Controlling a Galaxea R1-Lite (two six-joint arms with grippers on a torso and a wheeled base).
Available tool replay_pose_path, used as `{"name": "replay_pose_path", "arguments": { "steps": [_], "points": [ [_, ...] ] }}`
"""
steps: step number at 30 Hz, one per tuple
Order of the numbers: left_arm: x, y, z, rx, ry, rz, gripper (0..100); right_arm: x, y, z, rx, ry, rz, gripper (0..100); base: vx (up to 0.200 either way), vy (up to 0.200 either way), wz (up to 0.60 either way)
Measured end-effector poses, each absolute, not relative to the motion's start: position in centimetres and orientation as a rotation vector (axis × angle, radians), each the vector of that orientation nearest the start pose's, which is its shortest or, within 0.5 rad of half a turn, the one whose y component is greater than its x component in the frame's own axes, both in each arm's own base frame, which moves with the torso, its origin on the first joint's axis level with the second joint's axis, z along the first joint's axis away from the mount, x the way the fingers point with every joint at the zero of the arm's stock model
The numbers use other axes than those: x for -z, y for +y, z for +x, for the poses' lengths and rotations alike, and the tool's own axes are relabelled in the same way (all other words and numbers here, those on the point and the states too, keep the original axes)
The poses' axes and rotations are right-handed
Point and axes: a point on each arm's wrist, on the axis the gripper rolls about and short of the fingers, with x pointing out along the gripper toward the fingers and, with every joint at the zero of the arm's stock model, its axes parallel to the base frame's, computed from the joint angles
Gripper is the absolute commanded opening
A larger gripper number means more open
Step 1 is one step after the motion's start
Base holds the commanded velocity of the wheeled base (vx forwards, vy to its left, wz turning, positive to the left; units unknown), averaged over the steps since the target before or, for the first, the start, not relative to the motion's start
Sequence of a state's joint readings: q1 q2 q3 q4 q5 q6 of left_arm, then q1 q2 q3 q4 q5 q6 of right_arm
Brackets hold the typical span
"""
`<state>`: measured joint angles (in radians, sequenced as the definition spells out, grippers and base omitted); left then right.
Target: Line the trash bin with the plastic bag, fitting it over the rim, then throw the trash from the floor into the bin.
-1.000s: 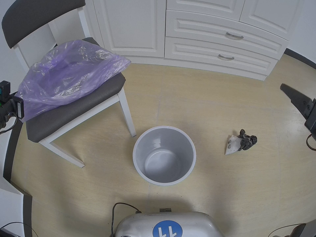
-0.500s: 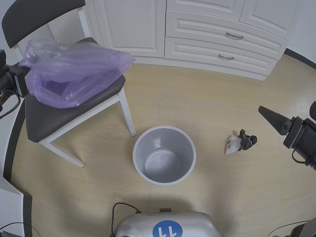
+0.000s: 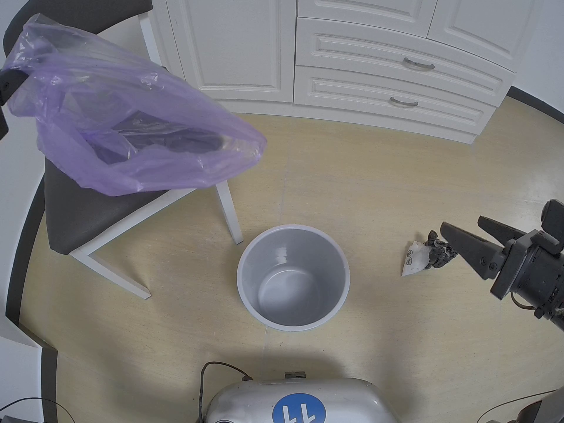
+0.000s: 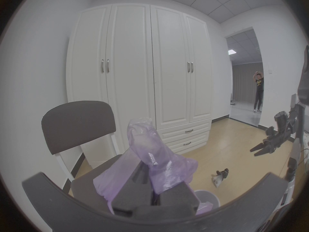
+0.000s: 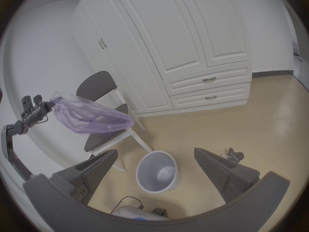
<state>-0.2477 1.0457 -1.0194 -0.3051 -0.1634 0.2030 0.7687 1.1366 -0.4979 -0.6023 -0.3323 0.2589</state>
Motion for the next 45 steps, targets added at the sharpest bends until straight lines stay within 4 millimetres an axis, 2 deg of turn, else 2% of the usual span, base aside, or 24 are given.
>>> {"name": "replay_pose_path", "arguments": {
  "steps": [4, 9, 19, 25, 31, 35, 45],
  "points": [
    [-36.6, -3.5, 10.6, 0.418, -0.342, 0.181, 0, -22.4, 11.2, 11.5, -0.477, 0.095, 0.223, 100, 0.0, 0.0, 0.0],
    [-37.4, -3.5, 9.2, 0.449, -0.376, 0.175, 0, -21.3, 12.6, 10.9, -0.546, 0.151, 0.214, 100, 0.0, 0.0, 0.0],
    [-38.4, -3.5, 8.9, 0.436, -0.406, 0.17, 0, -18.7, 16.9, 10.9, -0.635, 0.196, 0.245, 100, 0.0, 0.0, 0.0],
    [-39.0, -3.6, 9.3, 0.426, -0.414, 0.166, 0, -16.6, 21.1, 9.8, -0.71, 0.188, 0.239, 100, 0.0, 0.0, 0.0],
    [-39.4, -3.8, 9.7, 0.41, -0.413, 0.163, 0, -13.4, 25.3, 7.8, -0.753, 0.239, 0.133, 100, 0.0, 0.0, 0.0],
    [-39.4, -3.8, 9.8, 0.401, -0.411, 0.162, 0, -11.9, 27.8, 7.4, -0.75, 0.255, 0.09, 100, 0.0, 0.0, 0.0],
    [-39.6, -3.7, 9.7, 0.393, -0.422, 0.172, 0, -10.8, 33.0, 7.8, -0.76, 0.243, 0.094, 100, 0.0, 0.0, 0.0]
  ]
}}
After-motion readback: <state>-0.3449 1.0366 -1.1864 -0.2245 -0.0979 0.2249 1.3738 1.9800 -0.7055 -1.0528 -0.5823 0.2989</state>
